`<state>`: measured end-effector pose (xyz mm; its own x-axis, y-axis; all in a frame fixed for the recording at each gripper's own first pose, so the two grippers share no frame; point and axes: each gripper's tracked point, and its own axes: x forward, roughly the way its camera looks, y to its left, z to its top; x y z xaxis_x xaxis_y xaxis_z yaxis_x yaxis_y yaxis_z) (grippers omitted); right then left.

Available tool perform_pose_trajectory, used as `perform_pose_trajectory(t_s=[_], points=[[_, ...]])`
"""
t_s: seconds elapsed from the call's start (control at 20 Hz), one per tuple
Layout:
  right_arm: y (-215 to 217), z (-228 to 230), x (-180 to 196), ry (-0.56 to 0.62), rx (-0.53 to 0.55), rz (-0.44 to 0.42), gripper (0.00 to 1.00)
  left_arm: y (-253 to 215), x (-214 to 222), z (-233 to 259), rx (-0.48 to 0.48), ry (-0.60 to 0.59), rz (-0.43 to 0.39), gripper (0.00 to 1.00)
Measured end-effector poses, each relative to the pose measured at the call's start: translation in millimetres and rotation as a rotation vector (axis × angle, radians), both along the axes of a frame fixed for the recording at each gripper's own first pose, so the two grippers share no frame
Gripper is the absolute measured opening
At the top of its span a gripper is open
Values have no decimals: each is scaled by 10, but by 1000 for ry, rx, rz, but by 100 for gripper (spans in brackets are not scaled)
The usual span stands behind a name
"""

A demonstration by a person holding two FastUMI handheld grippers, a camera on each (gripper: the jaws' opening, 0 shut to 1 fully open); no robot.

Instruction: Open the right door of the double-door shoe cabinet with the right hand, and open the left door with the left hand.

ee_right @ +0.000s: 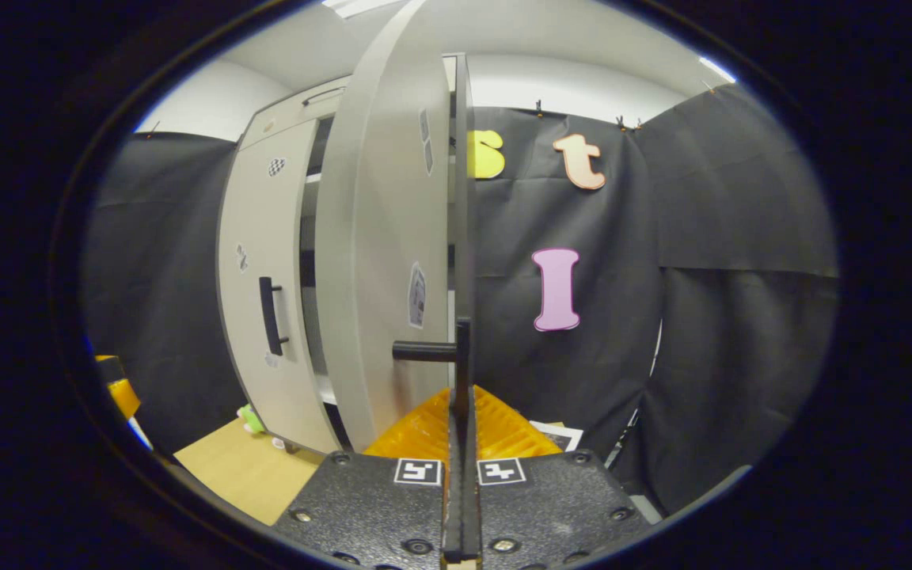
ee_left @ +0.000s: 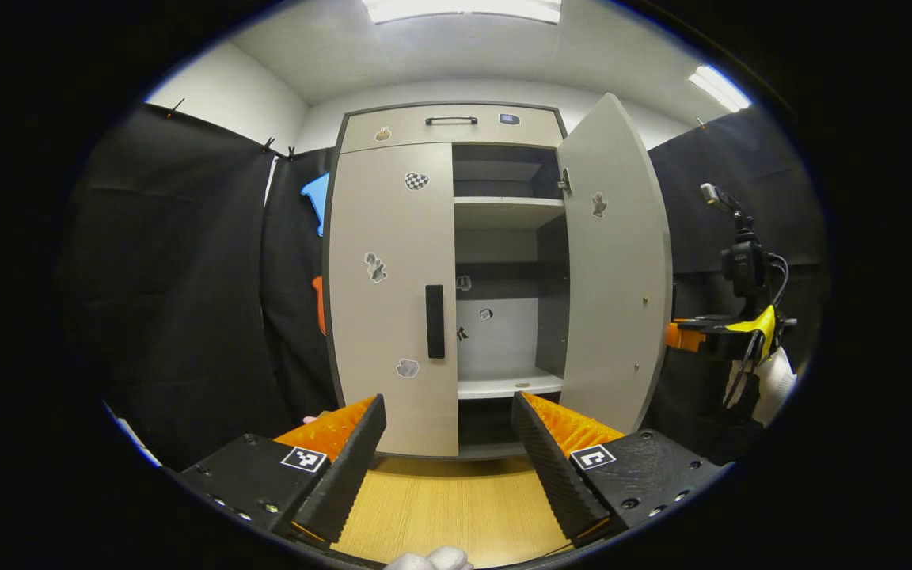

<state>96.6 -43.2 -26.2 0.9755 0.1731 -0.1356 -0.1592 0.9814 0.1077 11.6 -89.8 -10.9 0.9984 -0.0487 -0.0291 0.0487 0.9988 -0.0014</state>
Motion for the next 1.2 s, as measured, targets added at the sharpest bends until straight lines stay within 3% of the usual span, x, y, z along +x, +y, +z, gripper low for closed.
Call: perform_pose_trajectory(t_s=[0.25,0.4,0.45,0.5,0.6,0.7,0.9,1.2], points=[[-24,-14,-17,10,2,-24,4,129,41,-8,-5,0,3,96],[-158,30,-101,12,18,-58,11,238,74,-9,0,-6,7,96],[-217,92,-156,-1,35,-73,22,294,111,-37,5,-7,9,96],[-299,144,-231,-10,46,-97,43,337,130,-50,10,-9,12,96],[-366,305,-426,-47,50,-130,73,385,129,-21,12,-7,7,96],[-375,451,-637,-86,19,-165,88,415,183,-26,19,-3,3,96],[-25,443,-1018,-106,-32,-135,98,499,369,-81,31,8,-9,96],[531,153,-1365,-46,-4,-79,97,553,606,-144,19,11,-22,96]])
